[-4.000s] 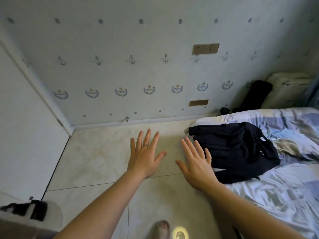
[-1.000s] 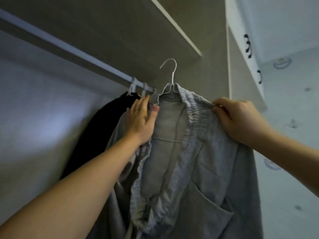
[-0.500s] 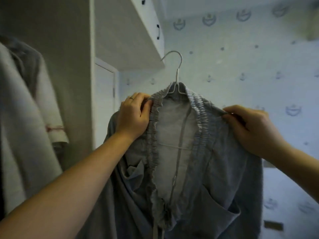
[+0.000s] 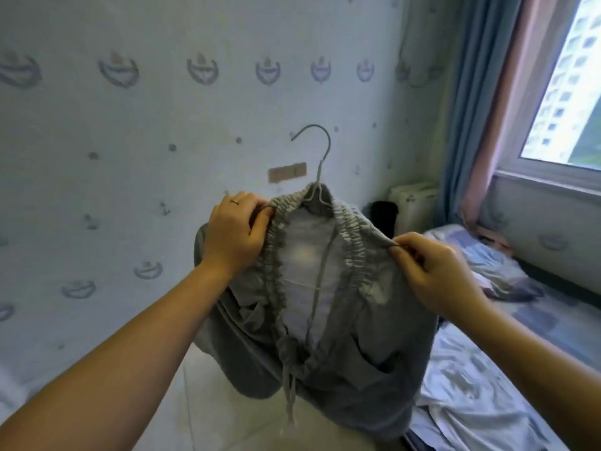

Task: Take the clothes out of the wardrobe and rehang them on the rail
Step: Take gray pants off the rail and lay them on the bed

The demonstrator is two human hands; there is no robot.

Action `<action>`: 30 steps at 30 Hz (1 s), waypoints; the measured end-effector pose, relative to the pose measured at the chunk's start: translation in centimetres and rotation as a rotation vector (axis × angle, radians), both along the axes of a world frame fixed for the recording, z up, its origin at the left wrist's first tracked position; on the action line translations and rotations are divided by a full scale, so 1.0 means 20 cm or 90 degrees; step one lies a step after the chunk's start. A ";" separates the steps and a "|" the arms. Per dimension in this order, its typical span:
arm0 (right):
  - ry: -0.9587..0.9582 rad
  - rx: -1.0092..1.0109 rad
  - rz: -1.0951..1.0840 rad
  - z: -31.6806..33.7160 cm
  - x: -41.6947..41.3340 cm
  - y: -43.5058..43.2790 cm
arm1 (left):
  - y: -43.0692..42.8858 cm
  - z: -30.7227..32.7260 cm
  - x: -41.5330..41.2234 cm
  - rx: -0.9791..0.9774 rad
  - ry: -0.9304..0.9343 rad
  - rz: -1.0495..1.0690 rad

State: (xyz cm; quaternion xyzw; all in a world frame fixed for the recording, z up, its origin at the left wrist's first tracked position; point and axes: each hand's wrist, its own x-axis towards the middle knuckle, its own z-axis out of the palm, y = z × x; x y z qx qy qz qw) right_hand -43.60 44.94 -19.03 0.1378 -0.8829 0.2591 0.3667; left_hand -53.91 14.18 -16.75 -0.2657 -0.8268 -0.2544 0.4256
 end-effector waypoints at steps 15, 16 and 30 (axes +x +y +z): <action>-0.379 -0.170 -0.425 -0.97 0.00 0.38 | 0.98 -1.09 -0.80 -0.124 -0.373 -0.348; -0.393 -0.186 -0.450 -1.00 0.01 0.40 | 1.05 -1.13 -0.82 -0.145 -0.383 -0.358; -0.488 -0.333 -0.612 -1.31 0.02 1.05 | 2.02 -1.42 -0.90 -0.316 -0.458 -0.417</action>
